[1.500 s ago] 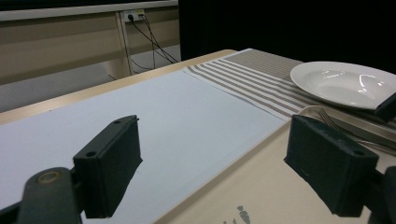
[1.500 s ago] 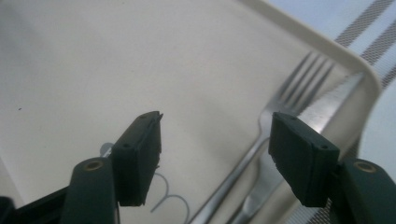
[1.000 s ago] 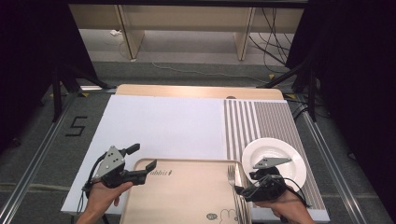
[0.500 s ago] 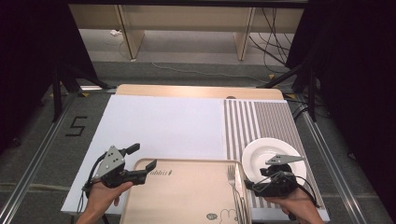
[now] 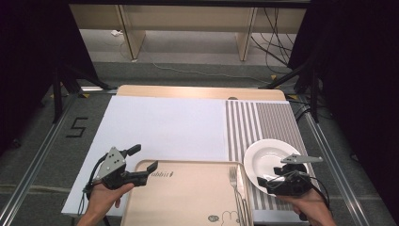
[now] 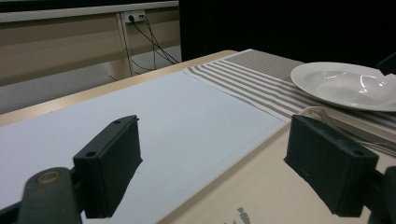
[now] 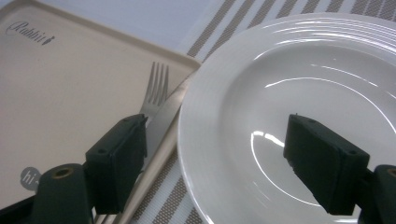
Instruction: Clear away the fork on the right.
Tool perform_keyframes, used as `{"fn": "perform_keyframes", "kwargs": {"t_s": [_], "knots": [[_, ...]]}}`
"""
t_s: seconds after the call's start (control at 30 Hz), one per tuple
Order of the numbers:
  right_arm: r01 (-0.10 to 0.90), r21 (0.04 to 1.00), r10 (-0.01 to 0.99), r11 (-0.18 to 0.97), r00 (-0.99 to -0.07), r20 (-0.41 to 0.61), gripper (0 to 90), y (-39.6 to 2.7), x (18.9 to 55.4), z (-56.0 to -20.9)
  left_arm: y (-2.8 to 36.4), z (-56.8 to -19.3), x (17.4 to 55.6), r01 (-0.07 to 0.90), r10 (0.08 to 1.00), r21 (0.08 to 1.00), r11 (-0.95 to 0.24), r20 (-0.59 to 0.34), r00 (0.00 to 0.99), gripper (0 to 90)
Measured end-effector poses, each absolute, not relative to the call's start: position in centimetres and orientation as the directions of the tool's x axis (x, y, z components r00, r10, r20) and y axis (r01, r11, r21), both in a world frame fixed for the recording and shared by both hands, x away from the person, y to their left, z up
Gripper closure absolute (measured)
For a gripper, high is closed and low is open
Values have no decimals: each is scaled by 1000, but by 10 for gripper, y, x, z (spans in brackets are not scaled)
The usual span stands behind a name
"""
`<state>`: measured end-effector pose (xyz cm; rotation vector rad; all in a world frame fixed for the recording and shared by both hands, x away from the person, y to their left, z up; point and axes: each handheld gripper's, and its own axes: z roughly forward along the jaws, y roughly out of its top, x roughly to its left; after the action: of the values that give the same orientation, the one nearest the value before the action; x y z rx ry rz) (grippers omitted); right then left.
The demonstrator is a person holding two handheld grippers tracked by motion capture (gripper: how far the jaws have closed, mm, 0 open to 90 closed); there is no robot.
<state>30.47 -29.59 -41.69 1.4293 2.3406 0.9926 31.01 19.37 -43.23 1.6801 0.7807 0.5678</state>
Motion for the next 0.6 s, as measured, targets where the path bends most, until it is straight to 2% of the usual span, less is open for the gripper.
{"fn": "perform_keyframes", "kwargs": {"t_s": [0.17, 0.23, 0.37, 0.4, 0.6], "knots": [[728, 641, 875, 242, -450, 181, 225, -306, 304, -416, 194, -433, 311, 206, 751, 969, -135, -35, 660, 172], [709, 658, 870, 256, -466, 164, 224, -311, 306, -418, 194, -433, 311, 207, 751, 969, -134, -36, 659, 172], [730, 645, 888, 227, -428, 171, 224, -317, 305, -419, 194, -433, 311, 207, 751, 969, -134, -37, 659, 172], [712, 661, 879, 237, -446, 165, 224, -319, 307, -420, 194, -433, 311, 207, 751, 969, -135, -36, 659, 172], [735, 655, 903, 173, -384, 193, 224, -327, 305, -420, 194, -433, 311, 207, 750, 969, -131, -40, 660, 172]]}}
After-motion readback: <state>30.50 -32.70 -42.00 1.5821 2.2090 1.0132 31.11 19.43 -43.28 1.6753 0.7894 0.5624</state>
